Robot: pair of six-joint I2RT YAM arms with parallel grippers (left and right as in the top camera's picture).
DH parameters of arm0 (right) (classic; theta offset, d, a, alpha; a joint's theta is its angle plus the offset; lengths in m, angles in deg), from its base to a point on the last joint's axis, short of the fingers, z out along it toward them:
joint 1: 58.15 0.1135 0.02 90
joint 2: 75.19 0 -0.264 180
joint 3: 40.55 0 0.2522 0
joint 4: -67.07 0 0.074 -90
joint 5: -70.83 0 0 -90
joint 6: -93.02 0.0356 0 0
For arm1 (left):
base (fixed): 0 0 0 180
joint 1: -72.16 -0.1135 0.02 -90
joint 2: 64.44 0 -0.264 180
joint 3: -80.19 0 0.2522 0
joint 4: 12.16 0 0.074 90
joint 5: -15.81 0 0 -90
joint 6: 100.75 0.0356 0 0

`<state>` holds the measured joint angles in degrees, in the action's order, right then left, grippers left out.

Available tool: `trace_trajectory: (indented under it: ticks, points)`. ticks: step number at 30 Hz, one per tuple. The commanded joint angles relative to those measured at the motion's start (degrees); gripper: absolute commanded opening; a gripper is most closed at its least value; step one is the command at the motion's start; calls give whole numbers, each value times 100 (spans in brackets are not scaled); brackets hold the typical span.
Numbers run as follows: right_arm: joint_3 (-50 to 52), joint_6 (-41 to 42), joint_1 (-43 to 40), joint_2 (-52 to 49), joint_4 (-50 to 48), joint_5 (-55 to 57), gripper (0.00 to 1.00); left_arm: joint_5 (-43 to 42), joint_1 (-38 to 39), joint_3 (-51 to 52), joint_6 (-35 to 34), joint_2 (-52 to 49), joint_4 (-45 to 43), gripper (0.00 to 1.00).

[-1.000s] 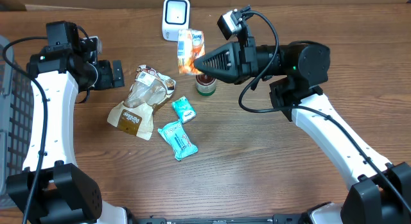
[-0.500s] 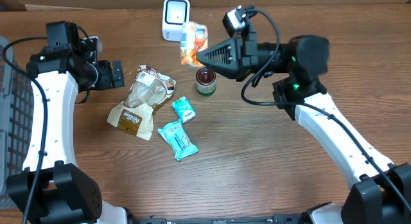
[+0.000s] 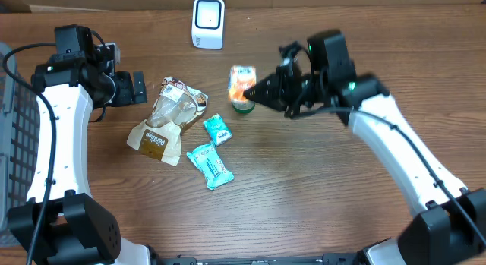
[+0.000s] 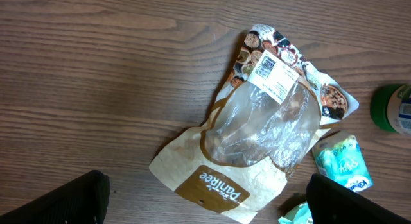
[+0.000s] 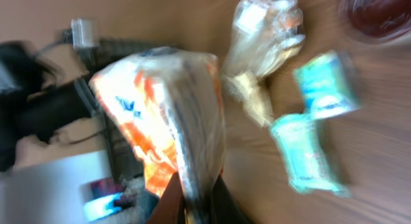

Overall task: Scan the item barcode
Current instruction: 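Lift the Kleenex pack and hold its barcode up to the scanner, then carry the Kleenex pack right and set it on the table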

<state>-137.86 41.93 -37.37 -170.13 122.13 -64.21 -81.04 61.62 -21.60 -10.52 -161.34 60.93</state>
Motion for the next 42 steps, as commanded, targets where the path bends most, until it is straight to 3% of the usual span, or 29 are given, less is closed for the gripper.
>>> trace_trajectory:
  ticks: [1,5,8,15,18,23,28,42]
  points:
    - [-1794,-1451,136,-535,870,1853,4,-24,-26,-85,107,66,0,100]
    - [-3477,-1947,350,-1427,1550,3307,4,-24,-26,-85,107,66,0,100]
    - [-4256,-2435,560,-2070,1333,4719,4,-24,-26,-85,105,66,0,100]
    - [-4347,-4916,1176,-3355,-1360,7622,4,-24,-26,-85,107,66,0,100]
    - [-4347,-6321,1261,-3825,-2450,7761,4,-24,-26,-85,105,66,-2,100]
    - [-4343,-7641,1266,-4476,-3709,7685,4,-24,-26,-85,107,66,0,100]
    - [-4336,-8701,1266,-4927,-4013,7250,4,-24,-26,-85,105,66,0,100]
    - [-4317,-9337,1248,-5202,-3794,6743,4,-24,-26,-85,107,66,0,100]
